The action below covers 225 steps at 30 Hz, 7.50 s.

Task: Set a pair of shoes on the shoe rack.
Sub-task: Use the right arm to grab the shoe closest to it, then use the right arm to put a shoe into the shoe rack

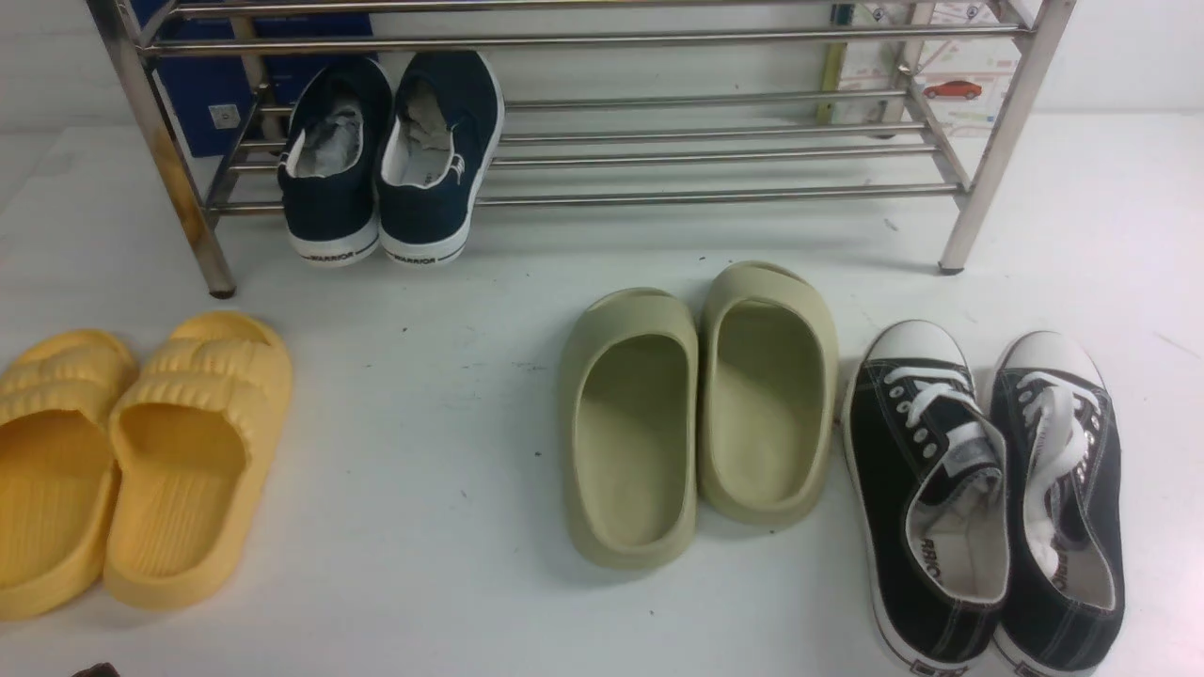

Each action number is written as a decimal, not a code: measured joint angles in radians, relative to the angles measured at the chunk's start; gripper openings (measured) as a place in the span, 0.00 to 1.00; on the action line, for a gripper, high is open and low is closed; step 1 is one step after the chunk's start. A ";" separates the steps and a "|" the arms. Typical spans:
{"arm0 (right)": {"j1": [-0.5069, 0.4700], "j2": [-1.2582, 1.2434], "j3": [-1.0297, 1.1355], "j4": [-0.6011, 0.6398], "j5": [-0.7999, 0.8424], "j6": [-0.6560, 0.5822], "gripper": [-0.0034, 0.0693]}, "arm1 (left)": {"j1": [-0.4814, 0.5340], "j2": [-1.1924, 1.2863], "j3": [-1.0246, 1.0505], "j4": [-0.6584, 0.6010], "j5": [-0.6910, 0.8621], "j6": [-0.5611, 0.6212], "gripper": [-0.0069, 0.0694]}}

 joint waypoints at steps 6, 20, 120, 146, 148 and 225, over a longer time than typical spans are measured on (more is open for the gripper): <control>0.000 0.000 0.000 0.000 0.000 0.000 0.38 | 0.000 0.000 0.000 0.000 0.000 0.000 0.20; 0.000 0.000 0.000 0.000 0.000 0.000 0.38 | 0.000 0.000 0.000 0.000 0.000 0.000 0.21; 0.468 1.581 -1.096 -0.009 0.536 0.380 0.06 | 0.000 0.000 0.000 0.000 0.000 0.000 0.29; 0.456 1.957 -1.877 -0.133 0.692 0.290 0.06 | 0.000 0.000 0.000 0.000 0.000 0.000 0.31; 0.443 1.988 -1.925 -0.132 0.699 0.290 0.06 | 0.000 0.000 0.000 0.000 0.000 0.000 0.31; 0.329 2.127 -1.944 -0.188 0.660 0.052 0.04 | 0.000 0.000 0.000 0.000 0.000 0.000 0.38</control>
